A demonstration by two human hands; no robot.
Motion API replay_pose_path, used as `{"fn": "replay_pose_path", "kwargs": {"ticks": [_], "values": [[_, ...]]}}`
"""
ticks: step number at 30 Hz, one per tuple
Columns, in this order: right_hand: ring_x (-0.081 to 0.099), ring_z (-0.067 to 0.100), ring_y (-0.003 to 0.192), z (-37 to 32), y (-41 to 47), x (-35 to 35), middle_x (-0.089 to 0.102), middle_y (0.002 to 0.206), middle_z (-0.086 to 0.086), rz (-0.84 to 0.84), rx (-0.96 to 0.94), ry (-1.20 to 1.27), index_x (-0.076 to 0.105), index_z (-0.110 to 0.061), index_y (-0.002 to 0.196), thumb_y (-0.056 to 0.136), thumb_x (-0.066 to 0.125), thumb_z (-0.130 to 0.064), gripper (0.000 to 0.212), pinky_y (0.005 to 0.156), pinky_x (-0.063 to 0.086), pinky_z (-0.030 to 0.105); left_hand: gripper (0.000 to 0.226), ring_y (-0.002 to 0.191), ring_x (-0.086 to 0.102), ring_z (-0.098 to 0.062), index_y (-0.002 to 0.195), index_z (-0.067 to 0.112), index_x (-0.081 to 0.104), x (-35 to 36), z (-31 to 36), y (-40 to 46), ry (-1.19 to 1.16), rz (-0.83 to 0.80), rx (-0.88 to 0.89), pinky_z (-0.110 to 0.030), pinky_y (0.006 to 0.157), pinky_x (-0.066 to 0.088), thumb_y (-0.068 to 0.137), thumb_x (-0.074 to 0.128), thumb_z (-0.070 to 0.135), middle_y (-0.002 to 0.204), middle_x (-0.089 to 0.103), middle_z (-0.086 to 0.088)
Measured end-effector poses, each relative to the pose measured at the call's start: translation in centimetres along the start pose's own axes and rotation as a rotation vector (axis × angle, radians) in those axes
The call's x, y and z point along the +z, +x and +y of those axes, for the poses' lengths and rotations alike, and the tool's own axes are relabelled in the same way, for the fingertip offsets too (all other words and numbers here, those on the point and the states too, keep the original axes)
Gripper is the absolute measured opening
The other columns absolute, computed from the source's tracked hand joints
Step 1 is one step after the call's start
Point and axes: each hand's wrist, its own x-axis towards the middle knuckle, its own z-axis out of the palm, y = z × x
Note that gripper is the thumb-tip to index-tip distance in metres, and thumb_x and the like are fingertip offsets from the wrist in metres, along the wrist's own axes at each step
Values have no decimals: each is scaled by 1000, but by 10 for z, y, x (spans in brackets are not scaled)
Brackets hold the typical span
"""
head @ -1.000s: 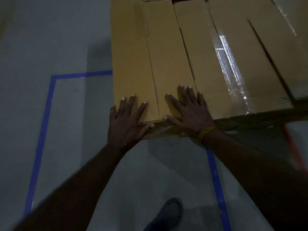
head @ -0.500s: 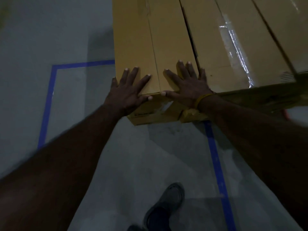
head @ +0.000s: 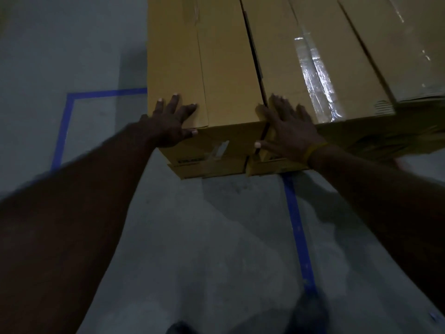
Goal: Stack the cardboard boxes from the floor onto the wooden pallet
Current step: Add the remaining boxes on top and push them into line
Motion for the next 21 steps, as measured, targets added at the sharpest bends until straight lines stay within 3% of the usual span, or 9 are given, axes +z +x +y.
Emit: {"fn": "replay_pose_path", "kwargs": {"ticks": [5,8,10,14,17,21], "values": [[10,27,154,40,-9,16,8,168,4,171,-83,2,16,-21,160,97,32,-60,75,122,13,49,82,151,2,-42,159,32,11,-13,14,0,2,-14,-55,-55,122,10,94,59,47,166,-6,-10],[4,24,155,37,-4,13,4,168,0,137,-65,41,12,-24,160,102,43,-48,70,121,6,43,84,147,24,-34,155,19,27,-30,42,-3,-254,-29,-178,-44,115,28,87,75,17,163,16,-8],[0,25,155,30,3,12,0,168,-1,131,-57,50,9,-24,160,103,42,-47,70,122,5,45,88,144,30,-33,155,20,30,-38,56,-5,-322,-18,-232,-43,109,34,82,79,11,161,24,-7],[-1,27,155,28,10,16,0,168,0,157,-60,76,9,-24,160,103,41,-47,69,121,5,48,86,145,28,-34,154,35,28,-30,74,-10,-381,76,-184,-46,112,33,86,76,15,162,22,-6],[-1,28,154,28,16,14,-1,168,1,148,-73,78,8,-24,160,104,39,-46,68,121,5,49,70,146,23,-39,145,59,26,-11,94,-7,-239,143,5,-65,113,27,87,66,54,163,20,-1],[-1,27,154,31,25,14,-1,168,1,151,-83,66,6,-22,161,105,40,-43,69,122,6,49,74,152,3,-35,154,47,22,16,160,8,-113,248,51,-71,113,9,91,59,60,167,4,6]]}}
